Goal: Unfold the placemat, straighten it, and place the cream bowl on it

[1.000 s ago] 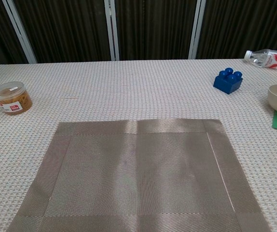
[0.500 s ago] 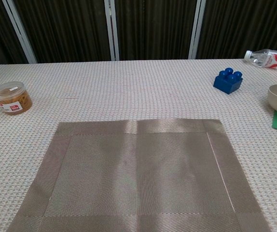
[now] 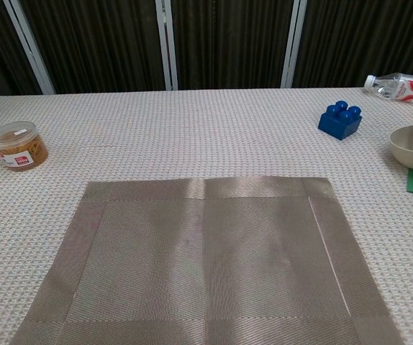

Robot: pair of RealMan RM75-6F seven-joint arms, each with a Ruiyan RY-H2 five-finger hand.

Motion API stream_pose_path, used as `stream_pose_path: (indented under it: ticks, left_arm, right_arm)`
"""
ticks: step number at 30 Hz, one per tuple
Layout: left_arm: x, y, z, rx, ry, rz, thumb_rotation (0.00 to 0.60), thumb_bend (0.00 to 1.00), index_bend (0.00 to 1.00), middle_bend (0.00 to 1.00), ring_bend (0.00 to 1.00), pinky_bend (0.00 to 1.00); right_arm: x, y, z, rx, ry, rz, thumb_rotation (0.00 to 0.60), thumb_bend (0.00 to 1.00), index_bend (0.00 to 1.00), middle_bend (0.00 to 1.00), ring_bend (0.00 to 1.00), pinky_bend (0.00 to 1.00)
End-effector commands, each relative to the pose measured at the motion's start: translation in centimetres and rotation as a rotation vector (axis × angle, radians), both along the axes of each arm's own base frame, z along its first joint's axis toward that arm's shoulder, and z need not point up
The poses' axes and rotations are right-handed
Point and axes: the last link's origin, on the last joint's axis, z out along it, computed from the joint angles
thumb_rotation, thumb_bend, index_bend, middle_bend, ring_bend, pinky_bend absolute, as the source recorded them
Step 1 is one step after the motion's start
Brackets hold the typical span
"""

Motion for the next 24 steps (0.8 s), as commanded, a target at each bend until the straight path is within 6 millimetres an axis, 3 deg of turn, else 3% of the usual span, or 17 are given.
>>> stream_pose_path:
  ticks: [1,6,11,17,24]
  left_arm:
    - [0.0,0.0,0.0,-0.001,-0.001,-0.002,0.600,0.04,0.00,0.00,0.00,0.00]
    - [0.2,-0.1,0.1,-0.005,-0.009,-0.008,0.600,0.04,0.00,0.00,0.00,0.00]
    - [0.3,-0.2,0.2,-0.008,-0.021,-0.014,0.600,0.04,0.00,0.00,0.00,0.00]
    - [0.3,-0.3,0.3,-0.019,-0.034,-0.023,0.600,0.04,0.00,0.00,0.00,0.00]
    - [0.2,-0.4,0.6,-0.019,-0.044,-0.026,0.600,0.04,0.00,0.00,0.00,0.00]
  right_arm:
    - [0.3,0.2,0.2,-0.011,-0.007,0.019,0.600,0.46,0.62,0.00,0.00,0.00]
    - [1.3,0.9,1.0,-0.041,-0.026,0.079,0.600,0.46,0.63,0.00,0.00,0.00]
    - [3.7,2.7,2.5,-0.076,-0.088,0.197,0.600,0.46,0.65,0.00,0.00,0.00]
    - [8.1,5.2,3.9,-0.052,-0.183,0.349,0.600,0.46,0.67,0.00,0.00,0.00]
    - [13.7,7.1,3.4,0.024,-0.316,0.492,0.600,0.46,0.68,0.00,0.00,0.00]
